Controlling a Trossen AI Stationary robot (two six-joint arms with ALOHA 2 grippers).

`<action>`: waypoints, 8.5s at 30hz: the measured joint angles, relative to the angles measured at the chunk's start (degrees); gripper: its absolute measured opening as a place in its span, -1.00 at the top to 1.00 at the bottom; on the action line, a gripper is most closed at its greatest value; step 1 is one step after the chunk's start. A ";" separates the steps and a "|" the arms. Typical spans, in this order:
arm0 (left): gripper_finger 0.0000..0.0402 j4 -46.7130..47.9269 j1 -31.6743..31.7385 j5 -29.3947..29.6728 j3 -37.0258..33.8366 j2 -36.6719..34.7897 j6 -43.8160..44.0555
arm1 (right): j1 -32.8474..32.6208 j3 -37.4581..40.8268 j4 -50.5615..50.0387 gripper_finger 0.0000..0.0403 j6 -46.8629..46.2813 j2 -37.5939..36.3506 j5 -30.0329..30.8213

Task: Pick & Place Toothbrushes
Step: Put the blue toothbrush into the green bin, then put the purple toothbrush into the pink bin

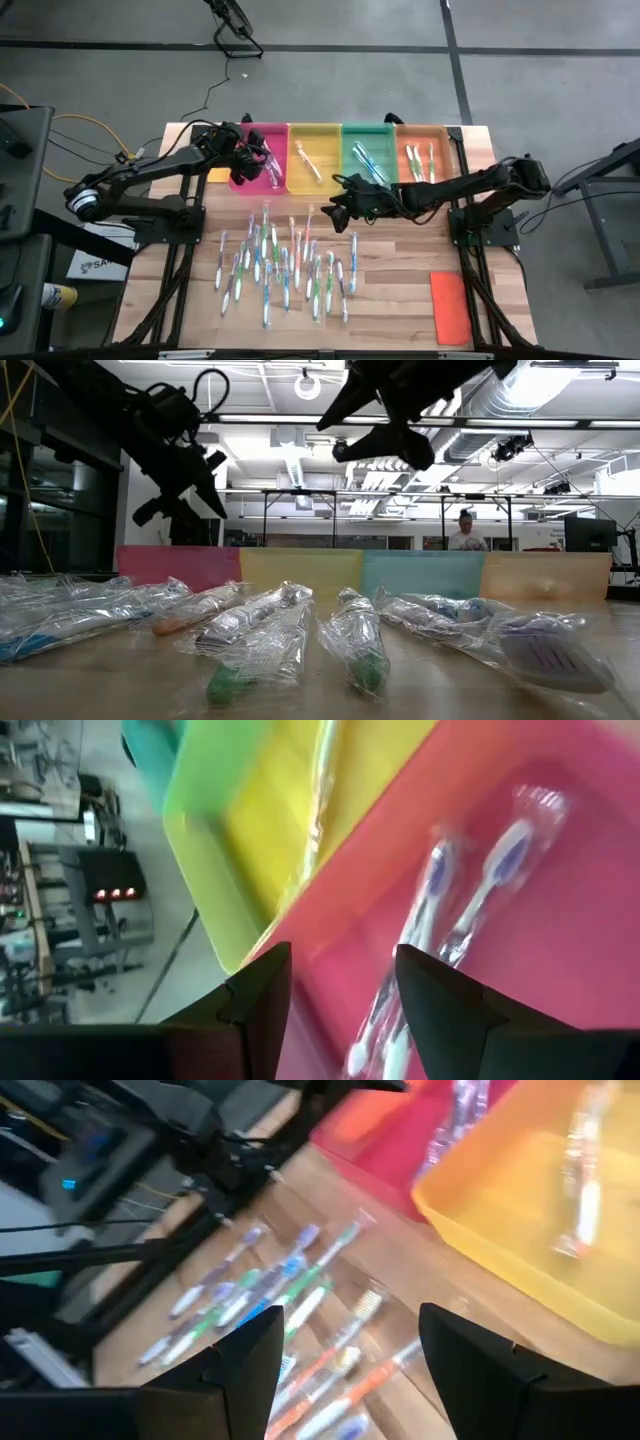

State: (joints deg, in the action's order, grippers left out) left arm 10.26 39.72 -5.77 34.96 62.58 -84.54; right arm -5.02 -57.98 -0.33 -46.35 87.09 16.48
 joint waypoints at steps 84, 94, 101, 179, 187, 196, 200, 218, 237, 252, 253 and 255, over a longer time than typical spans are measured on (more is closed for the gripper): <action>0.13 1.95 0.01 -9.28 0.00 -7.09 2.55 | -7.39 -9.90 -36.34 0.95 -39.18 20.93 -11.95; 0.13 1.96 0.01 -9.27 0.00 -7.09 2.93 | -7.37 -9.90 -36.46 0.99 -34.30 17.23 -10.99; 0.13 1.99 0.01 -10.15 0.00 -7.09 3.27 | -6.95 -9.90 -36.99 0.99 -29.96 10.31 -6.73; 0.13 0.64 0.00 -12.22 0.02 -6.11 23.56 | 44.72 -9.90 -31.62 0.47 19.14 10.75 -18.75; 0.13 0.25 0.01 -12.97 -1.68 -6.04 23.48 | 43.21 -9.88 -35.79 0.11 17.49 5.75 -23.85; 0.13 0.09 0.01 -12.95 -2.01 -6.06 23.37 | 32.76 -9.88 -40.55 0.14 11.90 -1.94 -20.95; 0.13 0.02 0.01 -12.99 -2.01 -6.06 23.37 | 24.76 -9.88 -43.90 0.17 7.15 -3.22 -17.81; 0.13 0.02 -0.01 -13.35 -2.03 -6.06 23.46 | -6.06 -9.88 -43.82 0.19 -18.75 -3.32 -4.43; 0.13 0.13 -0.02 -17.67 -2.09 -6.06 24.93 | -18.24 -9.88 -24.09 0.19 -37.14 9.15 -8.85; 0.13 0.16 -0.02 -17.76 -2.08 -6.06 25.90 | -20.98 -16.53 -26.04 0.22 -46.11 18.75 -11.09; 0.13 0.16 -0.02 -17.76 -2.09 -6.06 25.93 | -20.84 -18.35 -28.47 0.23 -45.87 19.63 -11.33; 0.13 0.16 -0.02 -17.76 -2.08 -6.09 25.93 | -20.63 -22.03 -33.90 0.27 -45.73 21.29 -12.12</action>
State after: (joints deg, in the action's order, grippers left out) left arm 10.41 39.70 -23.53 32.88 56.49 -58.61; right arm -25.65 -80.01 -34.24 -92.07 108.38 4.36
